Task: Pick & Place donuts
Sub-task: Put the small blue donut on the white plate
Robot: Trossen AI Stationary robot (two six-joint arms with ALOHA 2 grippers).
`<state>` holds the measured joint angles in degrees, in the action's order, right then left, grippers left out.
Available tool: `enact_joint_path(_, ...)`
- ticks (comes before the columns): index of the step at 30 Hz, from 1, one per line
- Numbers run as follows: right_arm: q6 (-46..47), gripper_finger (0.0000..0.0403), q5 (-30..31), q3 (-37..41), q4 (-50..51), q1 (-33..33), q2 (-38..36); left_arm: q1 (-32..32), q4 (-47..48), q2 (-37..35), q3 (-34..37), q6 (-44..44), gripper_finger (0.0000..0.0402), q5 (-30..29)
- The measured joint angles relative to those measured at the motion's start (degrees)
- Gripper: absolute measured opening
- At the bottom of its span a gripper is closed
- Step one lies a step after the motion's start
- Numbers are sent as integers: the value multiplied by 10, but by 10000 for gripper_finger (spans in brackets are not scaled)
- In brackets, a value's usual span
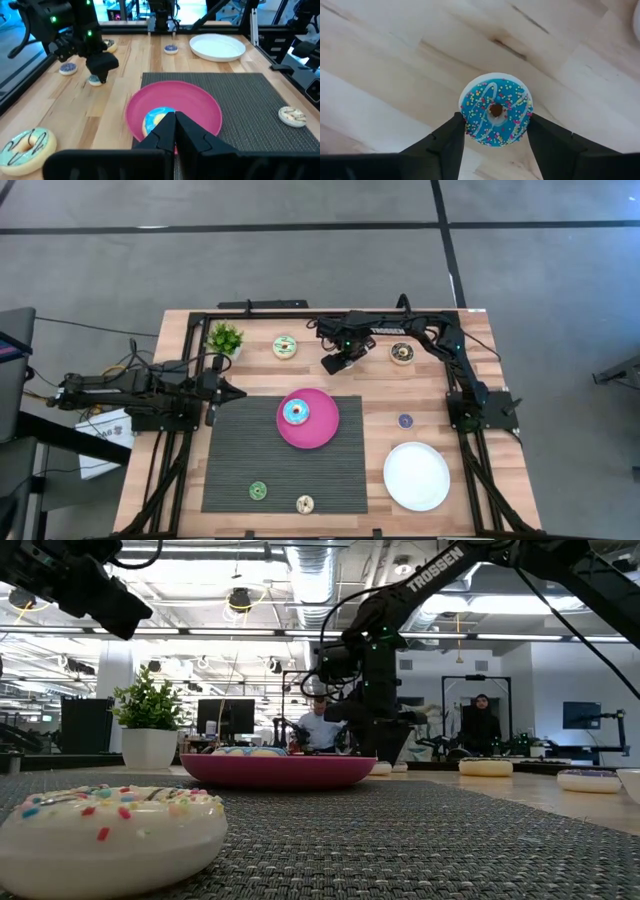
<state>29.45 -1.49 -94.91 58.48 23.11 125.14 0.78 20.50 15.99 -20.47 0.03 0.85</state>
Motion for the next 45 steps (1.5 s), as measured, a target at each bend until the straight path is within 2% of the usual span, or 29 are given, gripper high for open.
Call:
enact_joint_path(9, 3, 196, 24, -1, 0, -14, -18, 0, -1, 0, 0, -1, 0, 2)
enact_joint_path(17, 23, 192, 37, -1, 28, -26, -79, 0, -2, 0, 0, -2, 0, 2)
enact_joint_path(24, 65, 191, 95, -1, 79, -81, -164, 0, -4, 0, 0, -12, 0, 15)
enact_joint_path(28, 93, 191, 122, 5, 154, -128, -211, 0, -5, 0, 0, -18, 0, 20)
enact_joint_path(34, 237, 184, 135, 116, 176, -204, -317, 0, -5, 0, 0, -11, 0, 27)
enact_joint_path(40, 475, 178, 105, 215, 172, -319, -419, 0, -5, 0, 0, -17, 0, 34)
enact_joint_path(45, 675, 180, 104, 255, 173, -433, -448, 0, -7, 0, 0, -21, 0, 34)
